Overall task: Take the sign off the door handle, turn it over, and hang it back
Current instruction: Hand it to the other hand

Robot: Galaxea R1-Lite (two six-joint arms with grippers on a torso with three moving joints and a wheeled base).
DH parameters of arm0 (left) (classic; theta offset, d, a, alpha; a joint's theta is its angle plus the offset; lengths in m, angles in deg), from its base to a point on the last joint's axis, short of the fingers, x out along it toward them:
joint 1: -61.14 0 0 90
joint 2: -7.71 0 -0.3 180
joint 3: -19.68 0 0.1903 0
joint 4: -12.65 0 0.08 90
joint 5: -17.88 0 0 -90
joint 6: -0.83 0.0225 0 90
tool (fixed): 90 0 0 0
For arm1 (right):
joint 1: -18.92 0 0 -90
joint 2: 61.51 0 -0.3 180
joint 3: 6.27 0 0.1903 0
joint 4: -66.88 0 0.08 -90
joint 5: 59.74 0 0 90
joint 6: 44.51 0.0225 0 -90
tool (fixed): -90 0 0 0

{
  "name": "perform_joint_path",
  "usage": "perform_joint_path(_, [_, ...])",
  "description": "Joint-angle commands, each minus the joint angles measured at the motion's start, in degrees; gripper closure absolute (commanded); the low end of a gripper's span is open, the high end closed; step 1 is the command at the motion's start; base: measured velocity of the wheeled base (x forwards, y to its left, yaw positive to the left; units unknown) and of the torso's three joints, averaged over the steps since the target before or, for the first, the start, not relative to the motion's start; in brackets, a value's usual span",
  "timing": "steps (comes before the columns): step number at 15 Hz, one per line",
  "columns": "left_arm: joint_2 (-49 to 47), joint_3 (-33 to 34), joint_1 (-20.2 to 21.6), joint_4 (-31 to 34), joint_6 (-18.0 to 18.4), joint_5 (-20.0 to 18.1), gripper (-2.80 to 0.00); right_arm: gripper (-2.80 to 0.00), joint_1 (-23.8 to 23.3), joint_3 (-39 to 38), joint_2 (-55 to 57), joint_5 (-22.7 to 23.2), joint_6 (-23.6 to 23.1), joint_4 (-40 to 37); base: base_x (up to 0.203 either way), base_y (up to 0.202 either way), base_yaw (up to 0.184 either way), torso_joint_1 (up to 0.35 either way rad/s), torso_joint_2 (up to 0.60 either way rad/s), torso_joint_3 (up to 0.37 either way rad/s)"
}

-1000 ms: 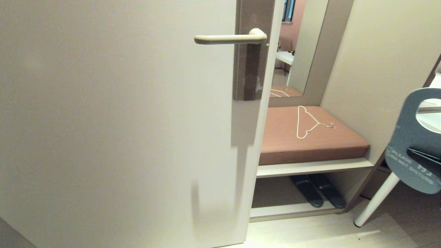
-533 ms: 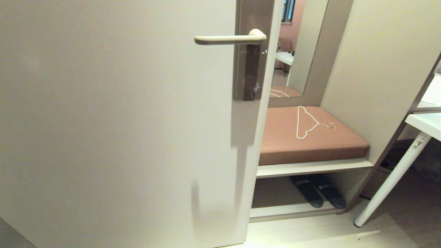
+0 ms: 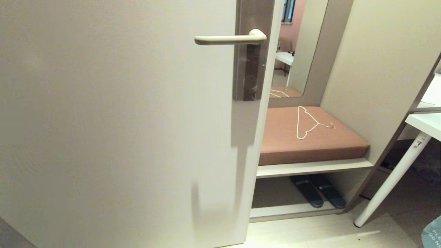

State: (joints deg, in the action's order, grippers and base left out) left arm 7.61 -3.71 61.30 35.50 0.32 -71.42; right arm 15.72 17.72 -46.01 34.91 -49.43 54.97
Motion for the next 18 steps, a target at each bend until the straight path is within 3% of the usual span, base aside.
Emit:
perform_joint_path(1, [0.01,-0.06,0.02,-0.02,-0.02,0.0,0.0,0.0,1.69,-0.62,-2.7,-0.1,0.27,-2.23,0.0,0.0,0.0,0.0,0.0,0.0])
perform_joint_path(8, [0.01,-0.05,0.02,-0.02,-0.02,0.0,0.0,0.0,3.24,-0.32,-15.5,-3.17,2.31,-9.82,0.0,0.0,0.0,0.0,0.0,0.0])
perform_joint_path(18, [0.01,0.02,0.02,-0.02,-0.02,0.0,0.0,0.0,3.29,-0.62,-15.5,-4.31,1.49,-11.72,0.0,0.0,0.0,0.0,0.0,0.0])
